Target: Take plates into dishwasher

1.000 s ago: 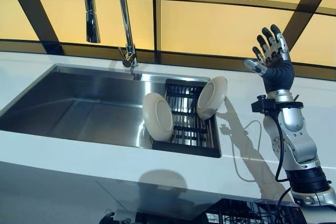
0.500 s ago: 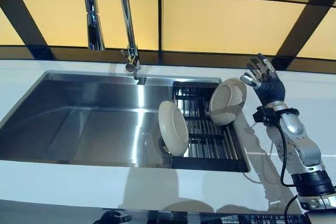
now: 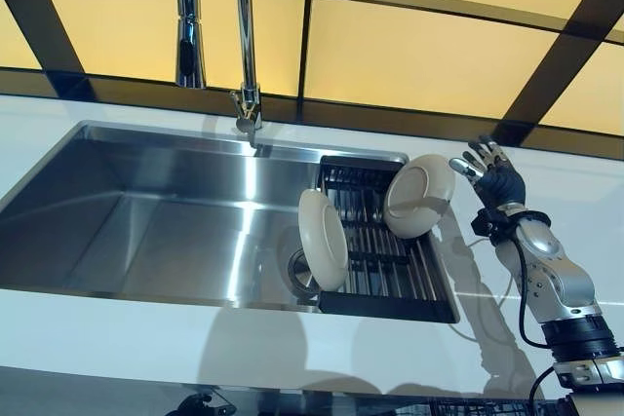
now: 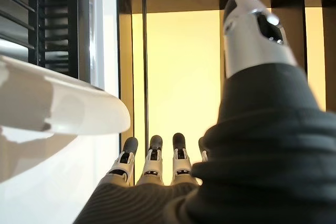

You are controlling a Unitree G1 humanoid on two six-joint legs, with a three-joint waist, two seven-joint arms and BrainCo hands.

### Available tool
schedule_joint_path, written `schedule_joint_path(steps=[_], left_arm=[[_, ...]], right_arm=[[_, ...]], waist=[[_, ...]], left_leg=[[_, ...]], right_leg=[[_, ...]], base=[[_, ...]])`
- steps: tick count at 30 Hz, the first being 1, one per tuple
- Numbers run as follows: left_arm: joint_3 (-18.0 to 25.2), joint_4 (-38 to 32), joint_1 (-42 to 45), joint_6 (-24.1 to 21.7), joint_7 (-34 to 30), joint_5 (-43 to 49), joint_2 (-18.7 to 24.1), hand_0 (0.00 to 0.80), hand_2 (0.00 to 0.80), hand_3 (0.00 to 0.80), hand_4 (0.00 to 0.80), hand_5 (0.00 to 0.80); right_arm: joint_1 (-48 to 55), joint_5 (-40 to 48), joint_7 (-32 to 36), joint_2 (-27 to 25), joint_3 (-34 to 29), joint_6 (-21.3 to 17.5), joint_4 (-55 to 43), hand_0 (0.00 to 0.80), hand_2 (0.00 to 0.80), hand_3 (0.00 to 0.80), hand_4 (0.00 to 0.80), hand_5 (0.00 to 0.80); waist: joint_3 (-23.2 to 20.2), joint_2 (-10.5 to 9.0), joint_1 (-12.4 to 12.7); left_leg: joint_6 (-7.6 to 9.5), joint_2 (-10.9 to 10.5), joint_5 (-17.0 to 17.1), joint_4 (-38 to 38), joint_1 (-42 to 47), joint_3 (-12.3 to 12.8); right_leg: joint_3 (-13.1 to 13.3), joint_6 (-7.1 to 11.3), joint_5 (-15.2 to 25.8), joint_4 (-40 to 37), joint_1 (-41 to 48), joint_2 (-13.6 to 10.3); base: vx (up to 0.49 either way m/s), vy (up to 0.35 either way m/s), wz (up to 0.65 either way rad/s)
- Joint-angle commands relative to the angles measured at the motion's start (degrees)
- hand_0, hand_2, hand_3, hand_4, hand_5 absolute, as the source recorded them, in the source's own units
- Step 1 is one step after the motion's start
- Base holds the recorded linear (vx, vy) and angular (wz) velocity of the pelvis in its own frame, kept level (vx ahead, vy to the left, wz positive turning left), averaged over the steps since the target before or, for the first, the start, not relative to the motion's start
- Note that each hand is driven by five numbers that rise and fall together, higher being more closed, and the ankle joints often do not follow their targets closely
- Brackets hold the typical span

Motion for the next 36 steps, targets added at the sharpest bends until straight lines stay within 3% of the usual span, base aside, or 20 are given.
schedule_joint_path(steps=[1,14,24,30,36], left_arm=[[-0.72,1.21,-2.56,-0.96,0.12,0.67,0.95,0.0,0.0,0.0,0.0,0.0],[-0.34,1.55,-2.47,-0.55,0.26,0.4,1.34,0.0,0.0,0.0,0.0,0.0],[-0.74,1.1,-2.82,-0.64,-0.19,0.84,2.85,0.0,0.0,0.0,0.0,0.0],[-0.97,0.7,-2.9,-0.6,-0.29,0.68,3.75,0.0,0.0,0.0,0.0,0.0],[-1.28,0.31,-2.58,-0.62,-0.41,1.06,4.27,0.0,0.0,0.0,0.0,0.0]], right_arm=[[-5.15,-1.66,-3.39,-1.92,-5.96,-6.49,1.34,0.0,0.0,0.0,0.0,0.0],[-3.92,0.38,-1.98,-2.21,-6.56,-1.83,3.64,0.0,0.0,0.0,0.0,0.0],[-5.28,9.17,10.36,-6.12,-3.95,13.67,13.0,0.0,0.0,0.0,0.0,0.0],[-6.37,10.11,13.65,-7.58,-2.08,18.3,17.91,0.0,0.0,0.0,0.0,0.0],[-7.9,9.81,15.24,-9.16,-1.84,18.71,20.88,0.0,0.0,0.0,0.0,0.0]], waist=[[-1.4,1.33,1.22],[-0.96,1.58,1.21],[-0.36,0.67,1.71],[0.01,0.35,2.11],[0.32,0.25,2.56]], left_leg=[[1.93,-0.15,-7.31,0.25,1.83,1.28],[2.19,-0.2,-7.73,0.25,2.09,1.55],[2.32,-0.12,-7.97,0.25,2.46,1.57],[2.43,-0.09,-8.04,0.25,2.6,1.45],[2.47,-0.1,-8.06,0.25,2.71,1.2]], right_leg=[[-1.35,2.51,-2.91,4.86,-1.14,-0.27],[-1.72,2.88,-2.72,5.4,-2.04,-0.4],[-2.63,3.34,-2.24,6.46,-2.37,-0.63],[-2.97,3.57,-2.03,7.16,-2.7,-0.72],[-3.14,3.74,-1.95,7.57,-2.85,-0.76]], base=[[0.0,0.0,0.0],[0.0,0.0,0.0],[0.0,0.0,0.0],[0.0,0.0,0.0],[0.0,0.0,0.0]])
